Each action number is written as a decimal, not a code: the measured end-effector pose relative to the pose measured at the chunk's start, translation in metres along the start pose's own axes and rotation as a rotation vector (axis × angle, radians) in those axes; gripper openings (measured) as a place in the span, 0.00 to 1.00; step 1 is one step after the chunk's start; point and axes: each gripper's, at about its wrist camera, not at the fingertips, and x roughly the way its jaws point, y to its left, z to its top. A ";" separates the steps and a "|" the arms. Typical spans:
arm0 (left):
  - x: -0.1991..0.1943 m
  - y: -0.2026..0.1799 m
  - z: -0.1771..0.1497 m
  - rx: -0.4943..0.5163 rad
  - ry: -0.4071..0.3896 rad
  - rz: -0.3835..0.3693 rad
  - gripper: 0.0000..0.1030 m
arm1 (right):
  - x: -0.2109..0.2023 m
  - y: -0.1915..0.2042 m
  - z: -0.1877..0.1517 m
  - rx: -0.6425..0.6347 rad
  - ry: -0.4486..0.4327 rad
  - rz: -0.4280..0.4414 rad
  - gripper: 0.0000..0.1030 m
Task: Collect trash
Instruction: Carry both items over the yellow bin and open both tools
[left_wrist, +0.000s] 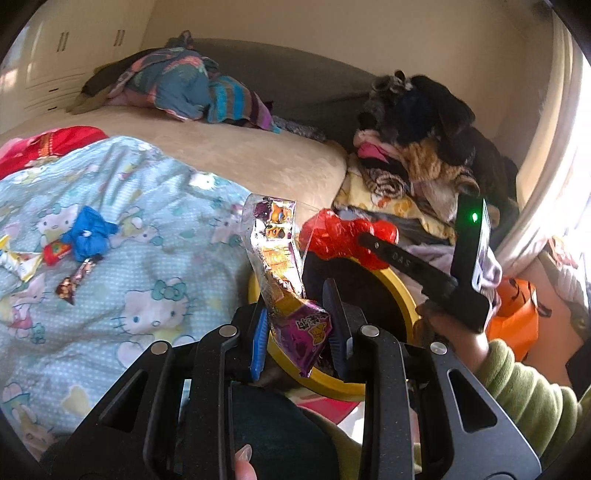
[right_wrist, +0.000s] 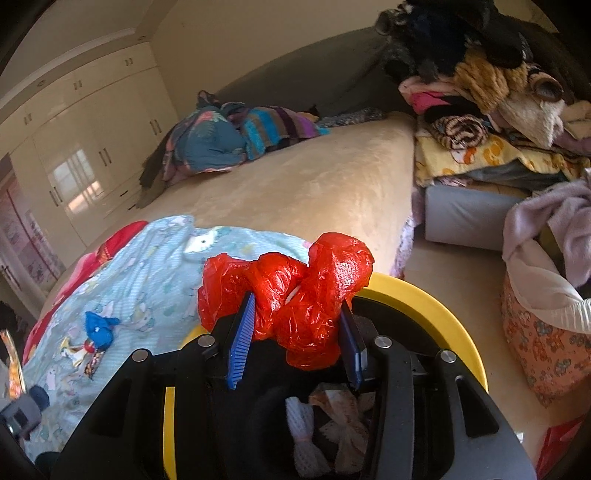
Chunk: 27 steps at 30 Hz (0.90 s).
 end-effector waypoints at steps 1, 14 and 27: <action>0.004 -0.003 -0.001 0.006 0.008 -0.005 0.21 | 0.001 -0.003 0.000 0.004 0.003 -0.006 0.40; 0.057 -0.026 -0.014 0.093 0.125 -0.027 0.21 | 0.017 -0.032 -0.010 0.055 0.056 -0.058 0.40; 0.106 -0.030 -0.015 0.145 0.222 -0.015 0.22 | 0.024 -0.048 -0.014 0.104 0.097 -0.060 0.42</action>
